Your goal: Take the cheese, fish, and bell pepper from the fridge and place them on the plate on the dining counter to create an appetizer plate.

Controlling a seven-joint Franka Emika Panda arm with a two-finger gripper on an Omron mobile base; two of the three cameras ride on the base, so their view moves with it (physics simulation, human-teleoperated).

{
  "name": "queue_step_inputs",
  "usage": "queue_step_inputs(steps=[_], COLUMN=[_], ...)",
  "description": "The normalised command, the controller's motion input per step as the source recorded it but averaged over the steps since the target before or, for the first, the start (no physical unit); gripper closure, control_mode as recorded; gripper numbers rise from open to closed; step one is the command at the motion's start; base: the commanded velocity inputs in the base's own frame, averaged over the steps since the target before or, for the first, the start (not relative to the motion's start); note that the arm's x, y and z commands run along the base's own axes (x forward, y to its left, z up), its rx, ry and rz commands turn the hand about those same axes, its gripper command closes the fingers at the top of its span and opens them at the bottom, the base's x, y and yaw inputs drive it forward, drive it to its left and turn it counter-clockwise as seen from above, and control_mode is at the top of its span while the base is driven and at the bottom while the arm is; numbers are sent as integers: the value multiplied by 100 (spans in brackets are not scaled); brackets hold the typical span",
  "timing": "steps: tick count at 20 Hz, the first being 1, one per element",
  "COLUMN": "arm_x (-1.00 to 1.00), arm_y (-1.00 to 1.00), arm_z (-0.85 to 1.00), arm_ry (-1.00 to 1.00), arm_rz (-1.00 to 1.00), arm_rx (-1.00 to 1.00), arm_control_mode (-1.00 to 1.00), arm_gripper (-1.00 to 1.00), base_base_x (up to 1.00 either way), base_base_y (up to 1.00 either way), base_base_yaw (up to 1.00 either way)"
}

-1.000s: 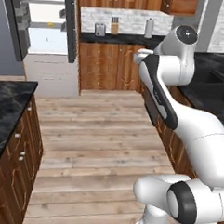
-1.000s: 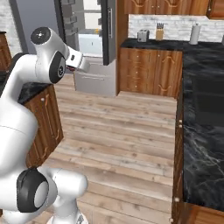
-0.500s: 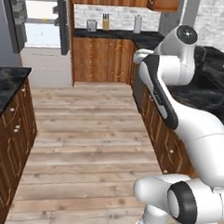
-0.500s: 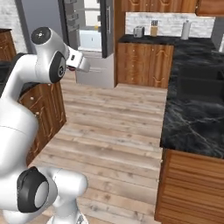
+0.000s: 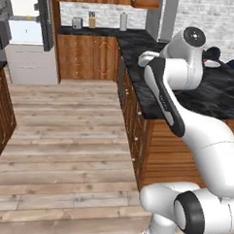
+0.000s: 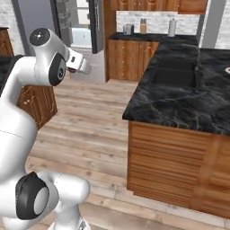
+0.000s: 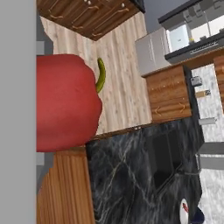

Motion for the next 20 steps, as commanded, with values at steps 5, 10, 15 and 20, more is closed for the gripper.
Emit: queue_step_inputs(steps=[5, 10, 15, 20], arm_x=[0, 0, 0, 0], arm_y=[0, 0, 0, 0], arm_z=[0, 0, 0, 0], arm_ry=[0, 0, 0, 0], arm_rz=[0, 0, 0, 0], arm_rx=[0, 0, 0, 0], arm_control_mode=[100, 100, 100, 100], arm_gripper=[100, 100, 100, 100], base_base_x=[-40, -37, -19, -3], base_base_y=[-100, -100, -100, -100], base_base_yaw=[0, -2, -6, -3])
